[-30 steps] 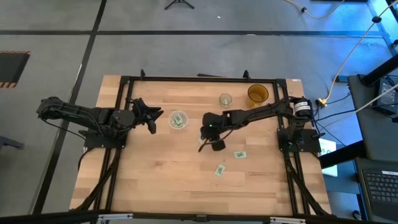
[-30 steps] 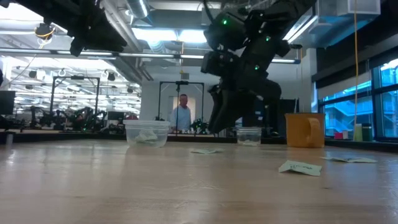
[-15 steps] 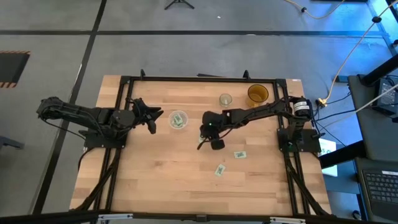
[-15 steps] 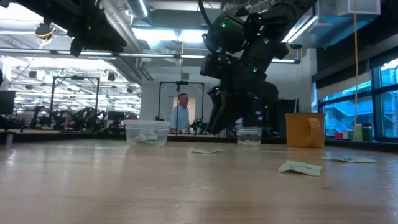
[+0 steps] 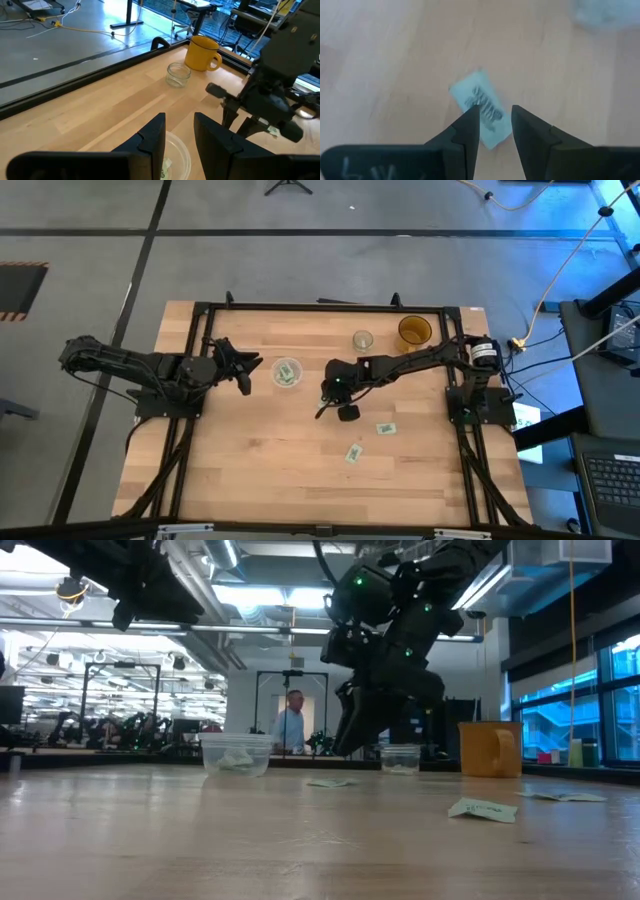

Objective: Pick and place Stevia / Truvia into bins
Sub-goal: Put the stevia packet into the transparent container

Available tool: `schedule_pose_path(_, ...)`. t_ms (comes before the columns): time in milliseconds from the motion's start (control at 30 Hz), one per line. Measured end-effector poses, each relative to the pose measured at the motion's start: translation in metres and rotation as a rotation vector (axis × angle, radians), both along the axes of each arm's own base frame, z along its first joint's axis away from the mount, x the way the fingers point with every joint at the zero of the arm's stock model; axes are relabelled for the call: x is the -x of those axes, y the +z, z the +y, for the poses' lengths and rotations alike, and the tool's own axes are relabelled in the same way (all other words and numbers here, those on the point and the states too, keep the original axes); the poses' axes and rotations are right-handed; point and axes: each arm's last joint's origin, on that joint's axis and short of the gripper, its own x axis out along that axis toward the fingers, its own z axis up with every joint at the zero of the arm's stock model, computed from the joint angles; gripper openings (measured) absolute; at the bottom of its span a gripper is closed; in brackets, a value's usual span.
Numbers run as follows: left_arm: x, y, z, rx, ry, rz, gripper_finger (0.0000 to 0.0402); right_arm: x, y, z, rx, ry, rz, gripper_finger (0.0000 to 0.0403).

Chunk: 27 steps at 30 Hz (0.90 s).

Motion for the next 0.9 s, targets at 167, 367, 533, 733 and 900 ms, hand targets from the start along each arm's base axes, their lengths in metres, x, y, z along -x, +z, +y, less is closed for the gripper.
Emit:
schedule_pose_path(167,0.0,0.0,0.0,-0.001,0.0,0.004,0.0097,-0.001,-0.017,0.0,-0.02,0.016,0.049,0.0117)
schedule_pose_path(367,0.0,-0.001,0.0,-0.001,0.0,0.007,0.0097,-0.002,-0.024,-0.001,-0.029,0.0,0.066,0.0117)
schedule_pose_path(533,0.0,-0.001,0.0,-0.001,0.0,0.007,0.0097,-0.002,-0.029,-0.002,-0.038,-0.01,0.097,0.0116)
schedule_pose_path(733,0.0,-0.001,0.0,-0.001,0.0,0.007,0.0097,-0.002,-0.031,-0.002,-0.039,-0.013,0.104,0.0085)
schedule_pose_path(900,0.0,-0.001,0.0,-0.001,0.0,0.006,0.0097,-0.002,-0.032,-0.002,-0.037,-0.013,0.102,0.0059)
